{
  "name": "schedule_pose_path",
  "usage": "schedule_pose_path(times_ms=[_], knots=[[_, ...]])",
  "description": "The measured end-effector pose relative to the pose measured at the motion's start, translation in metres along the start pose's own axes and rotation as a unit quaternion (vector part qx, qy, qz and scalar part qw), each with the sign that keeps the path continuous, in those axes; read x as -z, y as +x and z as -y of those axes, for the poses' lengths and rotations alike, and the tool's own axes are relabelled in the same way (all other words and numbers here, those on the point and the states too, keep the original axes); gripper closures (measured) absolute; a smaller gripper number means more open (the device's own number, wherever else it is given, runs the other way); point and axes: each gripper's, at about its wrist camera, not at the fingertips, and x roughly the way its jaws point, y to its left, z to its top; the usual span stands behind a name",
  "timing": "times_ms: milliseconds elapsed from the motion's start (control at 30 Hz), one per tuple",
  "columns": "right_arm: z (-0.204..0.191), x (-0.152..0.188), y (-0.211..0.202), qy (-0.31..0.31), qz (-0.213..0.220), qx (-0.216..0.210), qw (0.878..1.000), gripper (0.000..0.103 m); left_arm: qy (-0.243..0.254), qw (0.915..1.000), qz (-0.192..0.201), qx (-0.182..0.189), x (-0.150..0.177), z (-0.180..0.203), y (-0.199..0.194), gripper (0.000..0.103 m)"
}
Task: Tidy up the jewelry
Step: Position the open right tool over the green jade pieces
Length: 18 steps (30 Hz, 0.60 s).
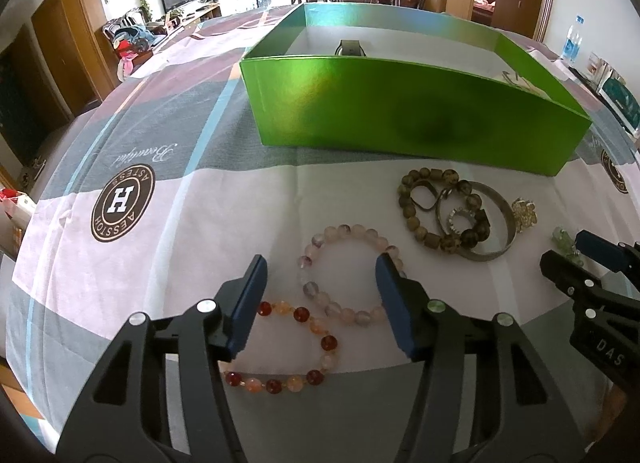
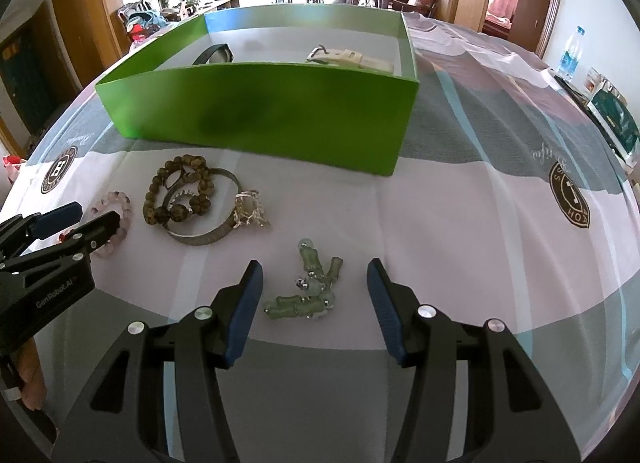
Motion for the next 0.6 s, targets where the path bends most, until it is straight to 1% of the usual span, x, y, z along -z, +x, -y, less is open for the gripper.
schedule_pose_path(times_ms=[267, 433, 600], knots=[[-0.0009, 0.0003, 0.0004, 0.000, 0.001, 0.000, 1.000, 0.049, 0.002, 1.0000, 0.004, -0.002, -0.0009, 0.0016, 0.0003, 0.046], [-0.0009, 0.0007, -0.0004, 0.001, 0.004, 0.001, 1.000, 0.049, 0.007, 0.9999, 0.007, 0.003, -0.0006, 0.0047, -0.0007, 0.053], [-0.0009, 0.0016, -0.0006, 0.002, 0.006, 0.001, 1.000, 0.049, 0.008, 0.9999, 0.008, 0.000, 0.0002, 0.0065, -0.0012, 0.053]])
